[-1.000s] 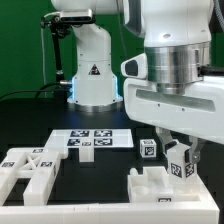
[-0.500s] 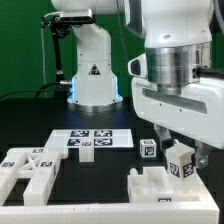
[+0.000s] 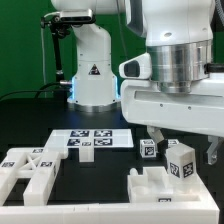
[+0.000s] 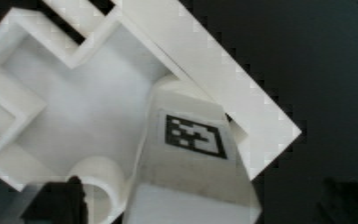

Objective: Assemble chair

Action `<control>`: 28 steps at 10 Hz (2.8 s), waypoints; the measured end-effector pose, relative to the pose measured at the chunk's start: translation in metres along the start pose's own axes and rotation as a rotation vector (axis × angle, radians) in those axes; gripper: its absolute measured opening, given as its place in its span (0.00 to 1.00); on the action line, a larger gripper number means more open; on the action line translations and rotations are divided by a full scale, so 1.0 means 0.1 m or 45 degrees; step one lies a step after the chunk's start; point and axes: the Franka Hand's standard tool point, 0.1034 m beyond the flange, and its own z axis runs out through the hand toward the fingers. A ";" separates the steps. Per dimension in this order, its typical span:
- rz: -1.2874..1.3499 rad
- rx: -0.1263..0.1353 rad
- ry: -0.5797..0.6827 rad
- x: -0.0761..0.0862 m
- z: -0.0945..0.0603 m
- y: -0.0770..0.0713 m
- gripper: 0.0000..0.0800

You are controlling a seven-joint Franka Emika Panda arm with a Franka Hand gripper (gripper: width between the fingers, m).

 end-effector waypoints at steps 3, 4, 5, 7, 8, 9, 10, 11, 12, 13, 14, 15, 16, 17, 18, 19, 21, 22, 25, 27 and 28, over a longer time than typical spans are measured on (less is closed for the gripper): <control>-0.380 -0.007 -0.003 0.00 0.03 0.02 0.81; -0.570 -0.008 -0.003 -0.01 0.03 0.02 0.81; -0.689 -0.008 -0.004 0.00 0.04 0.02 0.81; -0.955 -0.007 -0.004 0.01 0.04 0.03 0.81; -1.087 -0.009 -0.004 0.01 0.04 0.03 0.81; -1.151 -0.009 -0.004 0.01 0.04 0.03 0.81; -1.190 -0.010 -0.005 0.01 0.04 0.03 0.81; -1.207 -0.010 -0.005 0.01 0.05 0.04 0.65; -1.206 -0.010 -0.005 0.01 0.05 0.04 0.48; -1.206 -0.010 -0.005 0.01 0.05 0.04 0.36; -1.188 -0.009 -0.005 0.01 0.05 0.04 0.36; -1.170 -0.009 -0.005 0.01 0.05 0.04 0.36; -1.151 -0.009 -0.005 0.01 0.05 0.04 0.36; -1.094 -0.007 -0.006 0.01 0.05 0.04 0.36; -0.959 -0.003 -0.003 0.02 0.05 0.04 0.36; -0.824 0.005 0.016 0.02 0.05 0.03 0.36; -0.563 0.025 0.046 0.03 0.06 0.01 0.36; -0.414 0.036 0.059 0.02 0.06 0.02 0.36; 0.046 0.104 0.082 0.06 0.07 0.02 0.36; 0.350 0.110 0.067 0.04 0.07 0.00 0.36; 0.599 0.120 0.042 0.03 0.08 -0.01 0.36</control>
Offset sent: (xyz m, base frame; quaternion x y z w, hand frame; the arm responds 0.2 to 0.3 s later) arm -0.0028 0.0062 0.0010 0.0091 -0.0039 -0.2885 0.9574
